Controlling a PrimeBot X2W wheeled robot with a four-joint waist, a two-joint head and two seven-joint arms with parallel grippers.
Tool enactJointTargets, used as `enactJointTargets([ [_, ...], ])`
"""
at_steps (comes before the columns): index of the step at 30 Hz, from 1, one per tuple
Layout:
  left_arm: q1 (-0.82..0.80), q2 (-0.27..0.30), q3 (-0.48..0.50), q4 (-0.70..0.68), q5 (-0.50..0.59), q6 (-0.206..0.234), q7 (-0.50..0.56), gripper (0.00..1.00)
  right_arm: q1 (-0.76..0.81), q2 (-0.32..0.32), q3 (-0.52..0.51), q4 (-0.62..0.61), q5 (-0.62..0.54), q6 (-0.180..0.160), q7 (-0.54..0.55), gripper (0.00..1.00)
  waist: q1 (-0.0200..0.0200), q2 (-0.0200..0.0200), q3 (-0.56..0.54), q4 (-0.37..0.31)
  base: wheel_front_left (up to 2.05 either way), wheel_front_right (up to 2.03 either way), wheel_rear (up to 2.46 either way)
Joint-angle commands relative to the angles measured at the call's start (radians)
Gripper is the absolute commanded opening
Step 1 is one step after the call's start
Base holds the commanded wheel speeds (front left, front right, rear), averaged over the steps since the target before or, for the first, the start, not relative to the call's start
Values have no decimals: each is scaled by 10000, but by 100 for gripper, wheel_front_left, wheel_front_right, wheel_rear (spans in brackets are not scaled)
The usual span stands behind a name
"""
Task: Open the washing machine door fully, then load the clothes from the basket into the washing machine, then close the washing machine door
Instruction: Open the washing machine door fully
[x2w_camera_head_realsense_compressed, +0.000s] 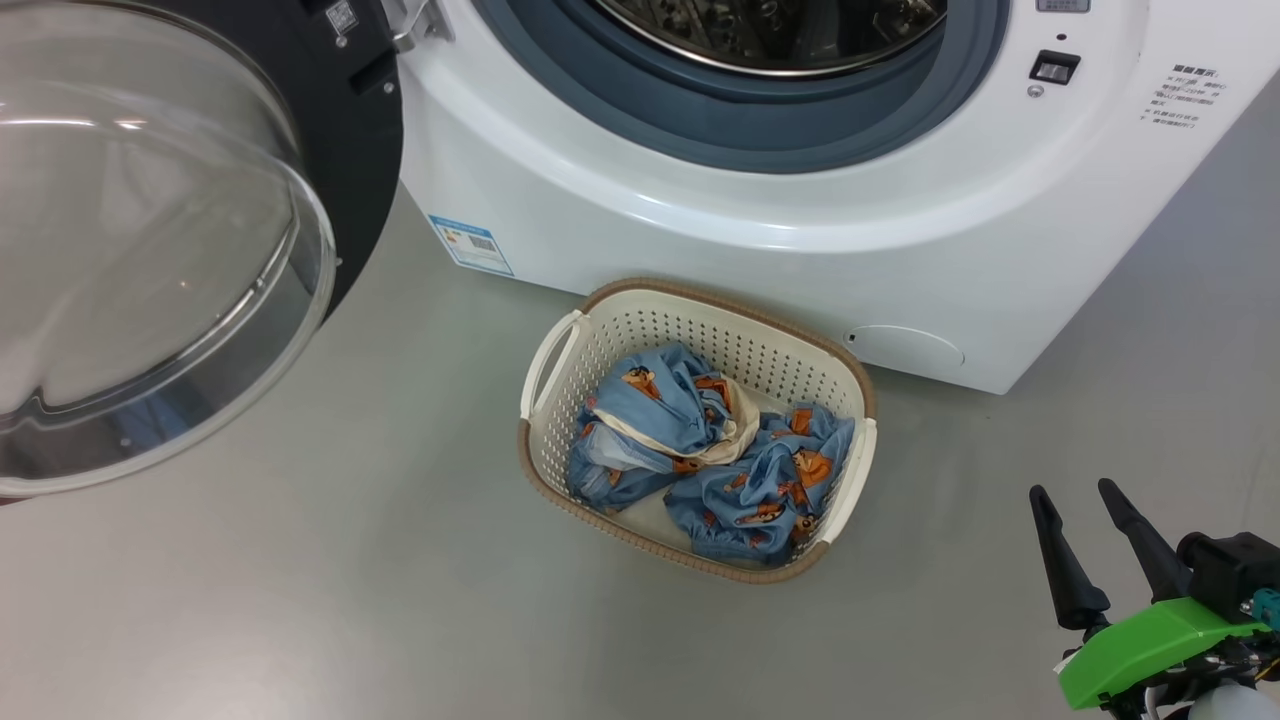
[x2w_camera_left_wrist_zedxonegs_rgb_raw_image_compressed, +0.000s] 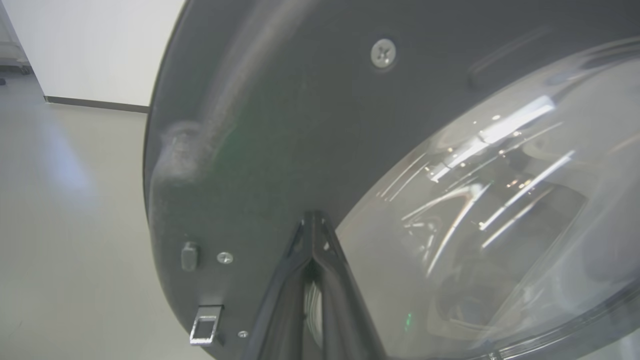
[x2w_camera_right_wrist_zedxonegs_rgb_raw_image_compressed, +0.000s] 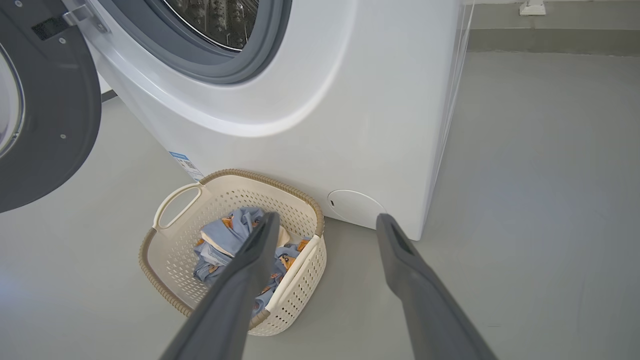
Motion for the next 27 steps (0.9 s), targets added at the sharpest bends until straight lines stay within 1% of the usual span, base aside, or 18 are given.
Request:
enactJointTargets([
  [1,-244,803,255,-153,127,-21,-51,0,-220,-122,239,-156,-50,16,-122,100,0,0,-59,-5,0,0,0],
  [7,-72,715,7,-175,131,-24,-51,0,-63,-35,253,-48,-8,16,-122,100,0,0,-456,26,0,0,0],
  [16,911,584,-558,-766,-149,-25,-51,0,325,128,340,56,132,16,-122,100,0,0,-1297,75,0,0,0],
  [21,1814,465,-928,-1461,-346,-26,-51,0,533,190,393,69,236,16,-122,100,0,0,-1763,77,0,0,0],
  [27,3071,90,-1369,-2503,-628,-26,-51,1,775,211,432,92,343,16,-122,100,0,0,-2222,30,0,0,0],
])
